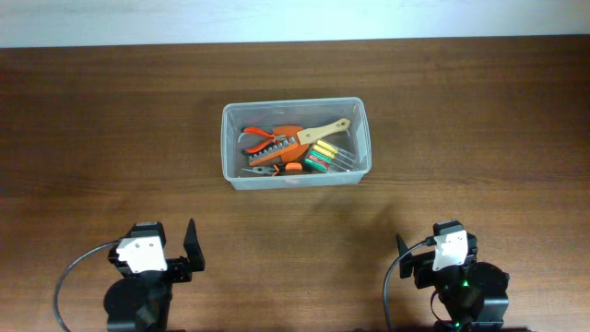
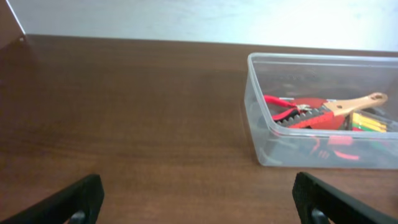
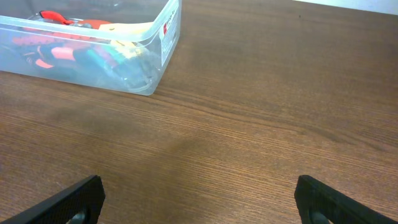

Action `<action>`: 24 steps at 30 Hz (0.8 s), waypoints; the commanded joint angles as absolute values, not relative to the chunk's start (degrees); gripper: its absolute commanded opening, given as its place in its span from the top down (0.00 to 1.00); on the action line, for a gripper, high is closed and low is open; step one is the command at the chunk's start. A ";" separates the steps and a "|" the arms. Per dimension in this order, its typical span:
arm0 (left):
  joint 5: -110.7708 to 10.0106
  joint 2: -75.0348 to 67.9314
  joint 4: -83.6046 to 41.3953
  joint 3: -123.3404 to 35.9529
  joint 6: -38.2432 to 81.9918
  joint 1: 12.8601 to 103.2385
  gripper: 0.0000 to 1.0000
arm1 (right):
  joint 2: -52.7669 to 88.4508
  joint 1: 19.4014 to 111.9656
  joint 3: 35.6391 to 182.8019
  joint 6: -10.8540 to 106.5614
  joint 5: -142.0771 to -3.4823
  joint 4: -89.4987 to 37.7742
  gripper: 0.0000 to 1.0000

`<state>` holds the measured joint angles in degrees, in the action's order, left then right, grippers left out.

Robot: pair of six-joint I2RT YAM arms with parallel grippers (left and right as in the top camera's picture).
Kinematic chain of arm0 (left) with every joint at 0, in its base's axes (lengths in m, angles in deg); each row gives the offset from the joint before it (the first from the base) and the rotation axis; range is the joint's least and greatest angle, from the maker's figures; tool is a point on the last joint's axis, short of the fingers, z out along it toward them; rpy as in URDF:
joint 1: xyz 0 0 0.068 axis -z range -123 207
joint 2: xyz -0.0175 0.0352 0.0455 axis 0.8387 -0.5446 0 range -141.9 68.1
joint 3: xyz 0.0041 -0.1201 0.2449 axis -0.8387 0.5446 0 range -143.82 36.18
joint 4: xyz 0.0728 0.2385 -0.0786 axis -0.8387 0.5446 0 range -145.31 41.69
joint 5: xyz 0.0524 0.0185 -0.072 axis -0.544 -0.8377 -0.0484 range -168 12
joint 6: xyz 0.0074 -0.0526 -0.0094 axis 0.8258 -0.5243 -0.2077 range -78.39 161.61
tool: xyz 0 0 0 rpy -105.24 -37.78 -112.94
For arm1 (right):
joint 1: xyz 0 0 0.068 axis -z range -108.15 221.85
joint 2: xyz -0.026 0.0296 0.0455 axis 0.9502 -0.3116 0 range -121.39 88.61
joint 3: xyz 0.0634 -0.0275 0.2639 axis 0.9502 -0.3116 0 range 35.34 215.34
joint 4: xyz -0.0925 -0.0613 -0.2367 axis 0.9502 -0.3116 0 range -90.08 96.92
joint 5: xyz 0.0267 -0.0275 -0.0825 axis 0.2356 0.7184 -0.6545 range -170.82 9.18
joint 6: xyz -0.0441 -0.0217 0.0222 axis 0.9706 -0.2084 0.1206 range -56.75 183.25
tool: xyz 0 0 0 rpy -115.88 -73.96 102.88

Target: Pack container

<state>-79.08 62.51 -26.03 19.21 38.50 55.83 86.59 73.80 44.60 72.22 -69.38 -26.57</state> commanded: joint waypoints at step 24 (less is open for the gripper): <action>-79.71 67.80 -29.84 28.76 40.11 55.70 0.01 | 87.14 74.13 44.23 71.52 -69.88 -26.51 0.02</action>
<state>-79.10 67.21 -29.46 28.37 39.00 55.83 86.59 73.80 44.60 72.20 -69.38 -26.59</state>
